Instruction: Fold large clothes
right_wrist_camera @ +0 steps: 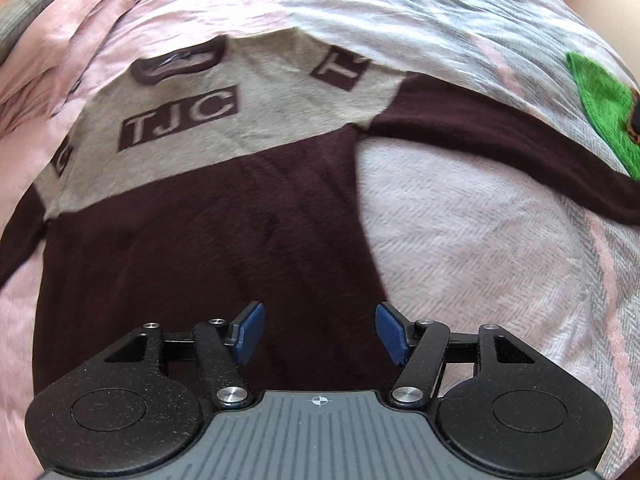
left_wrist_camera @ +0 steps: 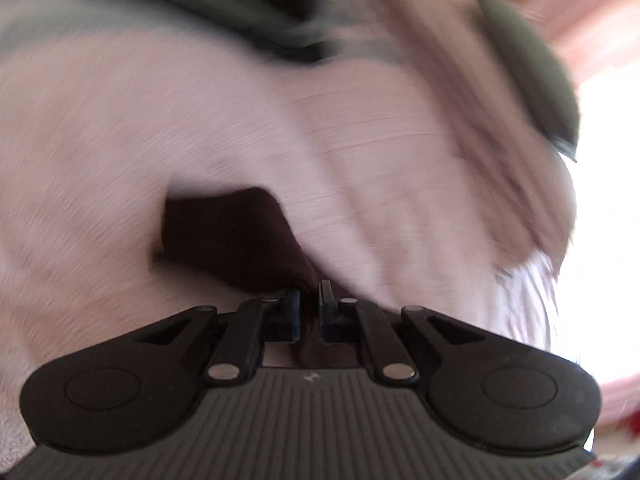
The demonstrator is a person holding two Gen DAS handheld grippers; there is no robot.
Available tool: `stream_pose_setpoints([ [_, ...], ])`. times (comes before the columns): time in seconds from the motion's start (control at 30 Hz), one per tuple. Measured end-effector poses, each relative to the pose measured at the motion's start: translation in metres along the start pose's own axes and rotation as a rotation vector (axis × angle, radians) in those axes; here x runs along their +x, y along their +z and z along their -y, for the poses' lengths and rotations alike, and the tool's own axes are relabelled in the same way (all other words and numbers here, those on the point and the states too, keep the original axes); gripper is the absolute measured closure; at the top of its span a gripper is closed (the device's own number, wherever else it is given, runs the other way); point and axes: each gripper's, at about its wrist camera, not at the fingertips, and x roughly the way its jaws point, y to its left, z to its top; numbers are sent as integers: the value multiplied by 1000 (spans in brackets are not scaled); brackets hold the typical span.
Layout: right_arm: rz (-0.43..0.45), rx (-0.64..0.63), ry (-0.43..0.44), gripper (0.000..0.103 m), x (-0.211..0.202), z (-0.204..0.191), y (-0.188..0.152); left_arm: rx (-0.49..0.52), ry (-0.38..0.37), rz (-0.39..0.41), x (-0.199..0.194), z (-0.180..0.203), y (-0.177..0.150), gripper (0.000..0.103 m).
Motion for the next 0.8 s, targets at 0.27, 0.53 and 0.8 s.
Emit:
stream_pose_setpoints([
  [0.27,82,88,-7,44,-18,52,28,516,-486,56,-71,208,-85,98],
  [0.53,134,146,-8,44,-20,102,46,949,-577,-240,-56,271,-249,76],
  [0.8,191,279,307,63,17,104,69,1165,-89,-159,8,186,-233,73],
])
